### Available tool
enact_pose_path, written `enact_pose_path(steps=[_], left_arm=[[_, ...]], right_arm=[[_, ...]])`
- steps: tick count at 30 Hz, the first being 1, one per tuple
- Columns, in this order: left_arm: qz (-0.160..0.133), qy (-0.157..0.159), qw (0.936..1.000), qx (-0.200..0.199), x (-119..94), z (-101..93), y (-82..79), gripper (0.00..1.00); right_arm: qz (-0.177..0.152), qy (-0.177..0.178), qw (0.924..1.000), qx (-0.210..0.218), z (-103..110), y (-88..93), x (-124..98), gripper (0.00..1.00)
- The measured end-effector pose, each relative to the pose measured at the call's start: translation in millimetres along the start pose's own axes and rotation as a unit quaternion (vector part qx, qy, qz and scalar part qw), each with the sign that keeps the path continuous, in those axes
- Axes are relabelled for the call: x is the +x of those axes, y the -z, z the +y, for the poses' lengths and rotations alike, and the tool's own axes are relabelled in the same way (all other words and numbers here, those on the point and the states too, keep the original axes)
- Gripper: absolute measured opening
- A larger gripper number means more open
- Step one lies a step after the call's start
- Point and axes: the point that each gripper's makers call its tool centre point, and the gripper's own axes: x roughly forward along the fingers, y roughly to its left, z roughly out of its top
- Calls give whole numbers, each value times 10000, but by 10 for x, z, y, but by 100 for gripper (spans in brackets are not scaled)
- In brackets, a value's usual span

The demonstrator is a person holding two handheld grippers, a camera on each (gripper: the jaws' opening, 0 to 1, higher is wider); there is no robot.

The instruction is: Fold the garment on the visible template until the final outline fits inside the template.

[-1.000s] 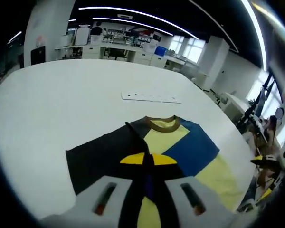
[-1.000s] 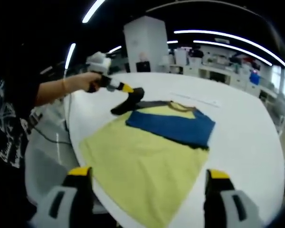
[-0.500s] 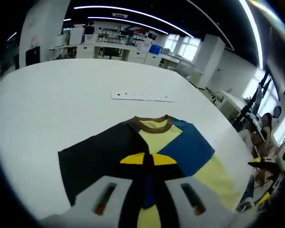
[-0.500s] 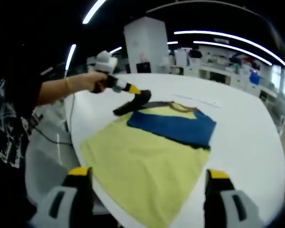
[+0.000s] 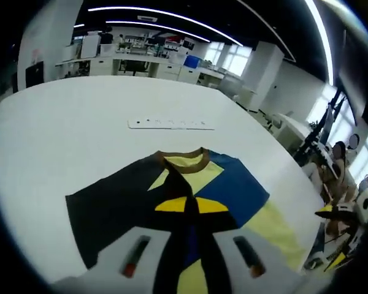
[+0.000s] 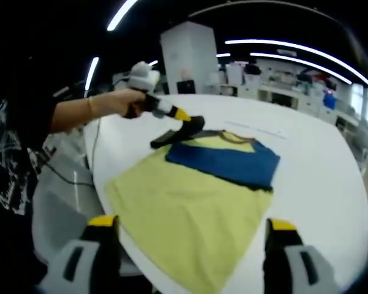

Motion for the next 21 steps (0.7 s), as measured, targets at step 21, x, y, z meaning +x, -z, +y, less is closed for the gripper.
enact_pose_path(steps=[21], left_arm=[[33, 252, 9996, 80, 120, -206, -8, 1]], right_arm=[[-6, -60, 10000, -36, 34, -29, 35, 99]])
